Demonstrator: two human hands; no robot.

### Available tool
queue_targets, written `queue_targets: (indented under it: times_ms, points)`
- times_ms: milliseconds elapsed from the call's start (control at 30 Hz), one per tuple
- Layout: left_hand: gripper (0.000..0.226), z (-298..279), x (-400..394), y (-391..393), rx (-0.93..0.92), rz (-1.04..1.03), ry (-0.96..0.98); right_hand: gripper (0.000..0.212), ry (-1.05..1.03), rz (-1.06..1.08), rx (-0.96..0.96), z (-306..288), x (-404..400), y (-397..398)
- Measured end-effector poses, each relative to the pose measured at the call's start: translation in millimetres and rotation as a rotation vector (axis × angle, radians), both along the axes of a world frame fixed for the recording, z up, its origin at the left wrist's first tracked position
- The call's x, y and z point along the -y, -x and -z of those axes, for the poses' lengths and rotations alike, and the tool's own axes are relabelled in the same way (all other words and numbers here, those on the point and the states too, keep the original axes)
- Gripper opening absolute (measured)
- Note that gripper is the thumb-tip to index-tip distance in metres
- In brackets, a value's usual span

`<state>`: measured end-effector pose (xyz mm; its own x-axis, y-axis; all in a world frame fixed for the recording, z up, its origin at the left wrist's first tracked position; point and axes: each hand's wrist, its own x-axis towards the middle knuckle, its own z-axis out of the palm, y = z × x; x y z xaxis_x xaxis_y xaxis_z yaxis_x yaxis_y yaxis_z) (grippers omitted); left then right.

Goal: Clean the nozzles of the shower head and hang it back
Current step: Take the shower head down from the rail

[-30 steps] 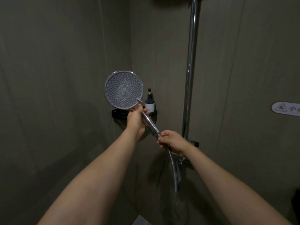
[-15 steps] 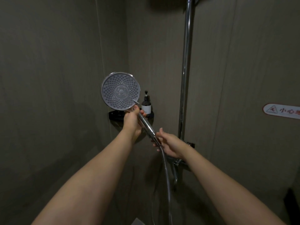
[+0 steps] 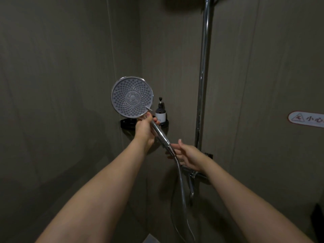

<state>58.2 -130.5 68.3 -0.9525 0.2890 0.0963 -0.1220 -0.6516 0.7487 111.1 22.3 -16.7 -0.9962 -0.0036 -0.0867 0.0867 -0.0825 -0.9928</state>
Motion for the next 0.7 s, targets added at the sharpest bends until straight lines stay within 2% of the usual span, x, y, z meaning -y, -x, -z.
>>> queue_targets:
  times_ms: [100, 167, 233, 267, 333, 367, 433, 533, 600, 700]
  points:
    - [0.015, 3, 0, 3, -0.001, 0.009, 0.016, 0.026, -0.157, -0.069, -0.017, -3, 1, -9]
    - [0.014, 4, -1, 3, 0.007, 0.017, 0.005, 0.009, -0.224, -0.036, -0.06, -1, 2, -9]
    - [0.015, 4, -2, 3, 0.019, 0.013, -0.019, 0.003, -0.206, 0.026, -0.099, 4, 2, -8]
    - [0.016, 4, -2, 3, 0.017, 0.01, -0.015, 0.006, -0.131, 0.037, -0.092, 4, 4, -8]
    - [0.015, 5, -2, 4, 0.007, 0.007, 0.013, 0.034, 0.005, 0.018, -0.034, 4, 5, -7]
    - [0.015, 6, -2, 4, 0.004, 0.006, 0.021, 0.046, 0.025, 0.0, -0.006, 4, 3, -6]
    - [0.016, 7, -3, 4, 0.003, 0.007, 0.02, 0.054, 0.022, -0.022, 0.019, 5, 0, -2]
    - [0.017, 9, -4, 5, 0.008, 0.014, 0.018, 0.039, -0.015, -0.044, 0.033, 6, 3, -1]
    - [0.017, 10, -5, 7, 0.017, 0.011, 0.021, 0.02, -0.093, -0.047, -0.002, 7, 6, -1]
    - [0.017, 10, -4, 10, 0.033, 0.017, -0.016, 0.005, -0.16, 0.055, -0.062, 7, 10, -1]
